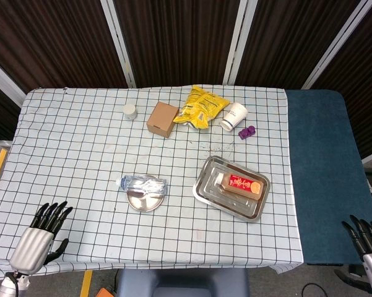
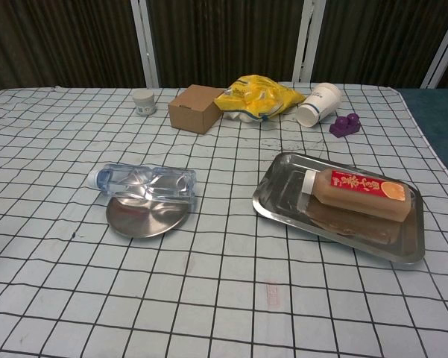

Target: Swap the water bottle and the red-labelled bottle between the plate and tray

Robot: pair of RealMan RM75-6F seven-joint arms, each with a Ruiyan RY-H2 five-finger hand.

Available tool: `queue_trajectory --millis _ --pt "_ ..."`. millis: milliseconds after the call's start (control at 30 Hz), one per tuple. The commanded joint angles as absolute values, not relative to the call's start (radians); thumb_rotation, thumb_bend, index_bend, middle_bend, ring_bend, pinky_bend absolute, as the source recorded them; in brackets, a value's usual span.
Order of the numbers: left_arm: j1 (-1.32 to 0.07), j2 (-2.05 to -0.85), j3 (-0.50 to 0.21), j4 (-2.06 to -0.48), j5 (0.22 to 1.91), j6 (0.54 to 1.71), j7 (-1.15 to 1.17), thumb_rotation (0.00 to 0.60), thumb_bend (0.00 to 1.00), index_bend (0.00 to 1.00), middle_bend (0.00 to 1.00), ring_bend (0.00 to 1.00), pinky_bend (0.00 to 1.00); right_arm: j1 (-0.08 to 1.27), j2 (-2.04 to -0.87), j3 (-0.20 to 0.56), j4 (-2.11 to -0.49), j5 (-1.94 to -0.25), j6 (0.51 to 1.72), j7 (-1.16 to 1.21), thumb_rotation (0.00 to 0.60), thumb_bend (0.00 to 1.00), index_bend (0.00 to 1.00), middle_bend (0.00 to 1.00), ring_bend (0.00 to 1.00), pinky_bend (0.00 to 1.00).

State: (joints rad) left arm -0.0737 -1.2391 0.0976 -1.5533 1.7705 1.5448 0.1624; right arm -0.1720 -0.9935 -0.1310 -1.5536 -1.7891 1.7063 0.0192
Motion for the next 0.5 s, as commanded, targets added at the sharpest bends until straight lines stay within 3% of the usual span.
queue_trajectory --millis 33,233,500 --pt "-0.068 -1.24 0.106 -1.558 1.786 1.553 0.176 0.6 0.41 0.0 0.0 0.0 0.06 -0.17 -0.994 -0.133 -1.553 -1.796 1.706 0.02 0.6 0.21 0.0 0.0 0.0 0.0" --pt "-0.101 -1.3 0.115 -1.545 1.873 1.533 0.207 0.6 0.41 0.0 0.0 0.0 0.06 -0.163 -1.0 -0.133 -1.555 -1.789 1.681 -0.002 0.6 0.21 0.0 0.0 0.0 0.0" --pt "-0.259 -1.417 -0.004 -1.594 1.786 1.291 0.336 0.6 0.41 0.0 0.0 0.0 0.05 -0.184 -0.997 -0.132 -1.57 -1.779 1.707 -0.008 0.6 0.21 0.0 0.0 0.0 0.0"
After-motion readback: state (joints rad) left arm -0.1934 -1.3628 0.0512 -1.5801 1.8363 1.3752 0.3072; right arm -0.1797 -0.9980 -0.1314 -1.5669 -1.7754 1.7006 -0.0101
